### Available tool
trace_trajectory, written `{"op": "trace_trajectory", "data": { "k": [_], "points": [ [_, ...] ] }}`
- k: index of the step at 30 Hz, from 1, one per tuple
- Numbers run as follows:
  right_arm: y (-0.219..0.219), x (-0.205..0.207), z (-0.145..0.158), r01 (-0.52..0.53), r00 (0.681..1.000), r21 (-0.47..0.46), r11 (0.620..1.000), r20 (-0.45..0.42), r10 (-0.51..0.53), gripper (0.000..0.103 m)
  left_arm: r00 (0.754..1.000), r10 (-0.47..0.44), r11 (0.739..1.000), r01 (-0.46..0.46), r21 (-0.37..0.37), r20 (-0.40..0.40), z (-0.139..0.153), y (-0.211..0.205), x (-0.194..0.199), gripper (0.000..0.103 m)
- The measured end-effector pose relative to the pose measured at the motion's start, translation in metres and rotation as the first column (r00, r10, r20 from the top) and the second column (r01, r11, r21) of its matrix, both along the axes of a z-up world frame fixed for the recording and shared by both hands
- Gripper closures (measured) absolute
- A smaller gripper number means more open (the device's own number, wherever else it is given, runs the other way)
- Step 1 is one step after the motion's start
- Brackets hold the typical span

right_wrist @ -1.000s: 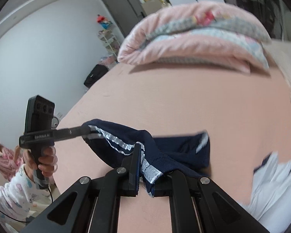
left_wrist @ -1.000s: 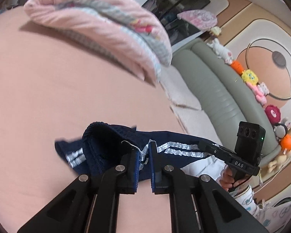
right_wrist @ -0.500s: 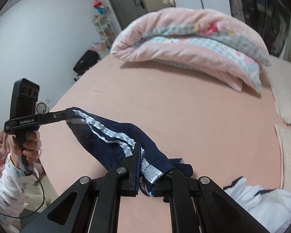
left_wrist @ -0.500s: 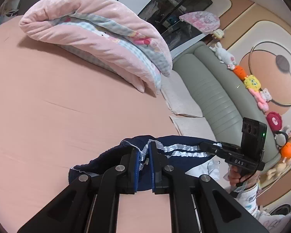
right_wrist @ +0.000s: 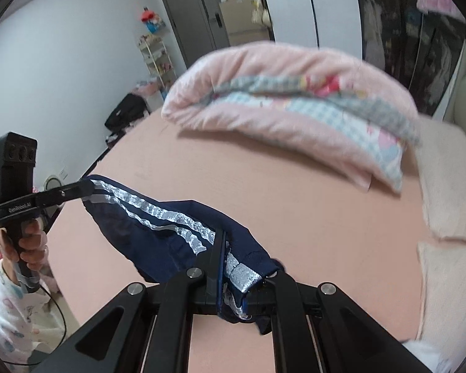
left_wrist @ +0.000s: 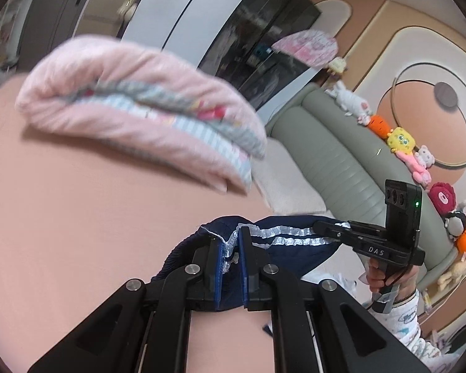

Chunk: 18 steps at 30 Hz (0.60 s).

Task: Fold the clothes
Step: 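Lift the folded navy pants with both grippers off the bed, then swing the held navy pants over and lay them flat with both grippers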

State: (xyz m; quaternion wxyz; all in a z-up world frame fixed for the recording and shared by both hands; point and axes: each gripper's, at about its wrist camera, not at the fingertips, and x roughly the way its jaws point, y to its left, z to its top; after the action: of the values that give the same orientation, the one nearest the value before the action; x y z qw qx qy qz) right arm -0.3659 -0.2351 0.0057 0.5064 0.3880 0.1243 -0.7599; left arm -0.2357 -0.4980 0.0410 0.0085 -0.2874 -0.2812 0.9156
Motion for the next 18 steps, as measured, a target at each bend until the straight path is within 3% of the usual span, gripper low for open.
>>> {"op": "trace_trajectory", "data": {
  "k": [5, 12, 15, 18],
  "points": [
    [-0.008, -0.011, 0.022, 0.024, 0.999, -0.070, 0.997, -0.031, -0.027, 0.097, 0.998, 0.005, 1.000, -0.006, -0.012, -0.066, 0.025, -0.014, -0.009, 0.095],
    [-0.008, -0.014, 0.031, 0.017, 0.999, -0.121, 0.992, -0.029, -0.021, 0.097, 0.994, 0.019, 0.999, -0.014, 0.048, -0.104, 0.020, -0.025, -0.002, 0.096],
    [-0.005, -0.006, 0.025, -0.002, 1.000, -0.106, 0.994, -0.013, 0.000, 0.097, 0.997, 0.003, 1.000, -0.002, 0.019, -0.078, 0.011, -0.017, 0.005, 0.095],
    [-0.001, 0.006, 0.009, -0.025, 0.999, -0.067, 0.997, 0.018, 0.026, 0.097, 1.000, -0.002, 0.999, 0.003, 0.043, -0.019, -0.006, -0.012, 0.013, 0.095]
  ]
}}
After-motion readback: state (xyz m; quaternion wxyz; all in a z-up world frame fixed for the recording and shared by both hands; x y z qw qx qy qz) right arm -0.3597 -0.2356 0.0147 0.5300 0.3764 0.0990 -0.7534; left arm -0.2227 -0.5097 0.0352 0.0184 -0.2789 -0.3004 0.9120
